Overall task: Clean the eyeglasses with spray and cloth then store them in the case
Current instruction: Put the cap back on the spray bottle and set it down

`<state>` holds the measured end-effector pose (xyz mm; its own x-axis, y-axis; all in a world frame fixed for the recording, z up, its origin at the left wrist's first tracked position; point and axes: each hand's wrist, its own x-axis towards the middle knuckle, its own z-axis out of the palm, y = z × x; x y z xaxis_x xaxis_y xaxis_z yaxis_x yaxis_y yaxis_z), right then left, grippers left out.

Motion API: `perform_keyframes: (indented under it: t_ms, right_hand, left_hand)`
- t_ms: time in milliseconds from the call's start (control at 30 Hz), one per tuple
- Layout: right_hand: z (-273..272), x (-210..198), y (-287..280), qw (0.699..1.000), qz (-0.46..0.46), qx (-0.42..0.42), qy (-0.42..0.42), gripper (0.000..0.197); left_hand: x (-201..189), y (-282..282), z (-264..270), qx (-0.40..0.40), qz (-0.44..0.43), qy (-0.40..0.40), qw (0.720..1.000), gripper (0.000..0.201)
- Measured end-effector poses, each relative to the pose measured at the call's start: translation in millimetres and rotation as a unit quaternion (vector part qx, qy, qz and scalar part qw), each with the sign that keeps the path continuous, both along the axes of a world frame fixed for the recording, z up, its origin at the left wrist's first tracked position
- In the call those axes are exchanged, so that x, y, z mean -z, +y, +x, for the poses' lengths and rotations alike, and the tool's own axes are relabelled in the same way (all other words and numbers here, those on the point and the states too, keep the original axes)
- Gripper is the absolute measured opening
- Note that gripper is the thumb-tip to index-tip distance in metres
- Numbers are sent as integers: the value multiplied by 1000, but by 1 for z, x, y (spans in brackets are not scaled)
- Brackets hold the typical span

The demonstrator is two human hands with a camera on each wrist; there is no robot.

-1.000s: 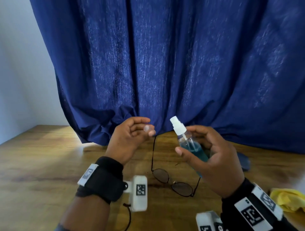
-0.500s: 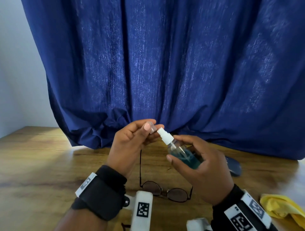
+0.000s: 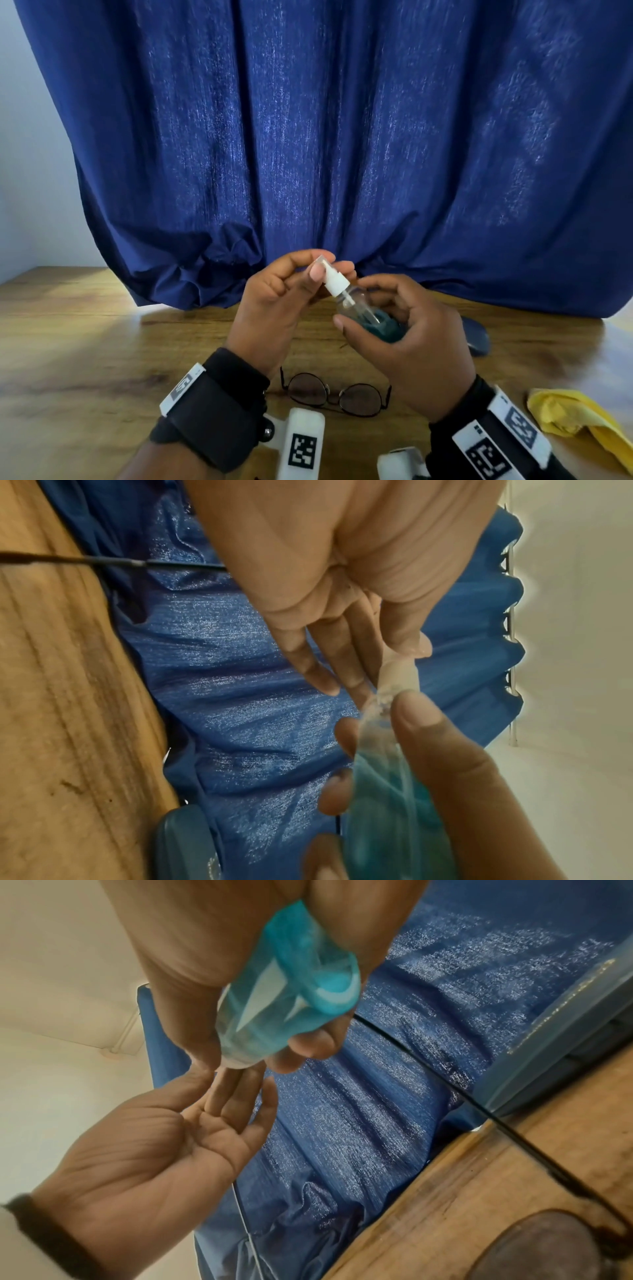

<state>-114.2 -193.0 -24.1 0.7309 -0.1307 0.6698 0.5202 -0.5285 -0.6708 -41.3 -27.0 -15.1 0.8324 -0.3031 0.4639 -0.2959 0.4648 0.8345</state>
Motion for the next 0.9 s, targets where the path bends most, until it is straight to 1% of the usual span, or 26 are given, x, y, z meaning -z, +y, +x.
perform_keyframes:
  t_ms: [100,233,300,367,467,533,600,667,733,800,900]
  right_hand:
    - [1,0,-3,998,35,-30,32,41]
    - [3,-3,-7,988,96,-79,87,43]
    - [2,-5,-8,981,121,-104,111,41]
    - [1,-7,-6,976,128,-116,129,35]
    - [-1,-8,-1,971,159,-118,134,27]
    - [-7,-10,-1,965,194,-118,128,24]
    - [-14,-17,-6,963,215,-111,114,23]
    - [-27,-26,-18,967,227,-82,80,26]
    - [-43,-36,-39,976,212,-24,40,31]
    - [-56,-45,-70,980,190,51,20,35]
    - [-62,-51,-127,977,130,159,54,45]
  left_hand:
    - [1,-2,-2,6,1,-3,1000,27]
    - [2,-4,-4,20,4,-5,1000,26]
    - [3,-7,-5,20,-8,5,1000,27]
    - [4,-14,-7,24,-32,30,999,31]
    - [6,-21,-10,31,-50,54,997,40]
    - [5,-22,-11,37,-43,51,997,46]
    - [4,-20,-11,40,-34,38,998,45]
    - [6,-22,-15,56,-21,26,998,42]
    - [10,-28,-21,68,10,7,998,43]
    - [12,-33,-28,83,38,-10,996,46]
    - [14,-39,-36,89,58,-33,994,48]
